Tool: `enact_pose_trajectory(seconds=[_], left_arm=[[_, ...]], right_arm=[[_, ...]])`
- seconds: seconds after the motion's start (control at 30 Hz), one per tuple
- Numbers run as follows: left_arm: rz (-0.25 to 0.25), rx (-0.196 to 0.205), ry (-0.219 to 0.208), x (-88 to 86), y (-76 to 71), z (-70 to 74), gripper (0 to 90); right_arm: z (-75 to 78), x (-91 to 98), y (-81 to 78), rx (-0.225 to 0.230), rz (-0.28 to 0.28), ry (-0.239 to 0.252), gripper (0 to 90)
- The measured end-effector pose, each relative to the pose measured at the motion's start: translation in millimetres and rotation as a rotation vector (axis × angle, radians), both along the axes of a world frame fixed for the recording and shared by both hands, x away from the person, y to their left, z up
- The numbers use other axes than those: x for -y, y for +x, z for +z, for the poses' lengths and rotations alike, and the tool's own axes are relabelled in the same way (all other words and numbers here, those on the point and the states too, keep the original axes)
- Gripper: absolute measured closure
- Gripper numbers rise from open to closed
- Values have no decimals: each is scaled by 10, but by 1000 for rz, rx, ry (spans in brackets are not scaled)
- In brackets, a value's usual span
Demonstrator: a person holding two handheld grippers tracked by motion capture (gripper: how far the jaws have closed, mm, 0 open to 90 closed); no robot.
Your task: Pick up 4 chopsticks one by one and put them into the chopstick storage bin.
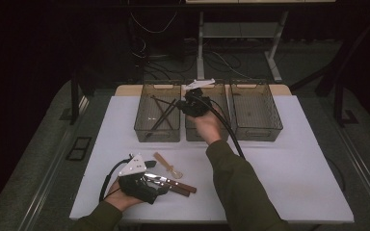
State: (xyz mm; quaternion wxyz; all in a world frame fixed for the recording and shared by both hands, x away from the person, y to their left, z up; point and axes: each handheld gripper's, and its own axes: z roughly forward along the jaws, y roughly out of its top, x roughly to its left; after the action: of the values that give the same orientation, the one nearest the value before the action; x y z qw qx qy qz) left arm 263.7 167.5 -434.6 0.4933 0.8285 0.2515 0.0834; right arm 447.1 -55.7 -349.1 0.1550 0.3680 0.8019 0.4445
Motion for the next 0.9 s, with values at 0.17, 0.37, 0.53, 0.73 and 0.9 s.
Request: enact_pose_trajectory(seconds=[0.17,0.37,0.53,0.73,0.9], left_arm=[[-2,-3,-4,-3,-2,5,0],[-12,-2,-6,-2,-5,12,0],[-16,3,3,1,-8,16,0],[-18,-1,2,5,-11,16,0],[-18,6,0,-6,-5,18,0]], right_arm=[[-67,-162,125,-10,-12,-31,860],[-152,-334,213,-10,-22,-81,860],[-207,-434,247,-23,-30,-98,859],[-233,-569,258,-25,-25,-145,850],[-203,-581,243,-8,-33,-146,689]])
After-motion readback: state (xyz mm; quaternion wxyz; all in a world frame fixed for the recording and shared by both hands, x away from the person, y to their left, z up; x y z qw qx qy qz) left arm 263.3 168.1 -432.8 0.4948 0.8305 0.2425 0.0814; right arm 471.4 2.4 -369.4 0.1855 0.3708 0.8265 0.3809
